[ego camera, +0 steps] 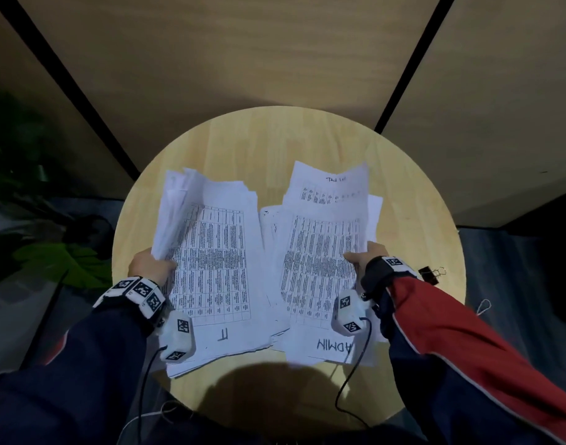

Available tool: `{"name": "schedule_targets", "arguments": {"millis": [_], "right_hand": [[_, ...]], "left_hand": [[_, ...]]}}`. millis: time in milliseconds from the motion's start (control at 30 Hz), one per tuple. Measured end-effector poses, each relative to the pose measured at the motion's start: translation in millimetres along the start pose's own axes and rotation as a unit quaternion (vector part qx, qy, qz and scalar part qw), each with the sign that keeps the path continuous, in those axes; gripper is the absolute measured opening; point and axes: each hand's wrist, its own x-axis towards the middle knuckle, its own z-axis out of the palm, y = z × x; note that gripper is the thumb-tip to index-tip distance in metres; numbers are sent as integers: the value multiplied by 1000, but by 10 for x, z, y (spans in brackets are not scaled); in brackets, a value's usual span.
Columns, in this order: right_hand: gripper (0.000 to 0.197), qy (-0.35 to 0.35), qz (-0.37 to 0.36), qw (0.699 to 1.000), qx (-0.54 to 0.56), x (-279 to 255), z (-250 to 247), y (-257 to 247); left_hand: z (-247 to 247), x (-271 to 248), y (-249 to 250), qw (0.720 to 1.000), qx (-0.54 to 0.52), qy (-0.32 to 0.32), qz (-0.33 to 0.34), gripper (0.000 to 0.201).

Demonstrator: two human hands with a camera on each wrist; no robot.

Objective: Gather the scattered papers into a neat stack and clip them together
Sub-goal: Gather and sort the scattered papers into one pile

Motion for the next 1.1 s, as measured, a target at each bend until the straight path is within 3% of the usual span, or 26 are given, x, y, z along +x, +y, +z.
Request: {"name": "schedule_targets", "arguments": {"millis": [200,267,333,367,400,500,600,733,800,933,1100], "right_hand": [[24,106,42,993,5,42,-170,85],[12,106,52,992,-33,9,-141,80],[20,95,53,990,-84,-13,-63,79],[14,85,48,991,-96,-37,-24,58],[8,73,32,991,-105,-80,13,46],[33,85,2,988,-125,-79,88,49],[32,99,-30,987,-123,-104,73,38],[37,67,-46,992,-100,-153,-78,-31],[33,102,-68,990,-74,-209,-197,-123],[32,166,-168,971,-19,-503,-493,-496],[39,159,-270,944,104,-1034,-906,-982]], "left_hand": [[-27,0,-33,999,-48,0,-22,38],[3,-28,-20,999,-45,-11,-24,37],[50,-56,-18,999,-31,-27,-21,35],[73,-71,-21,999,-25,-34,-19,35],[98,-84,-27,999,-18,-41,-18,36],[145,-145,-26,999,2,-49,-16,38],[165,-169,-26,999,1,-51,-19,37],[118,-145,-53,998,9,-60,-23,39],[110,-158,-55,997,6,-67,-28,38],[116,-205,-36,996,5,-85,-36,39],[97,-197,-23,992,-6,-116,-52,44]]}}
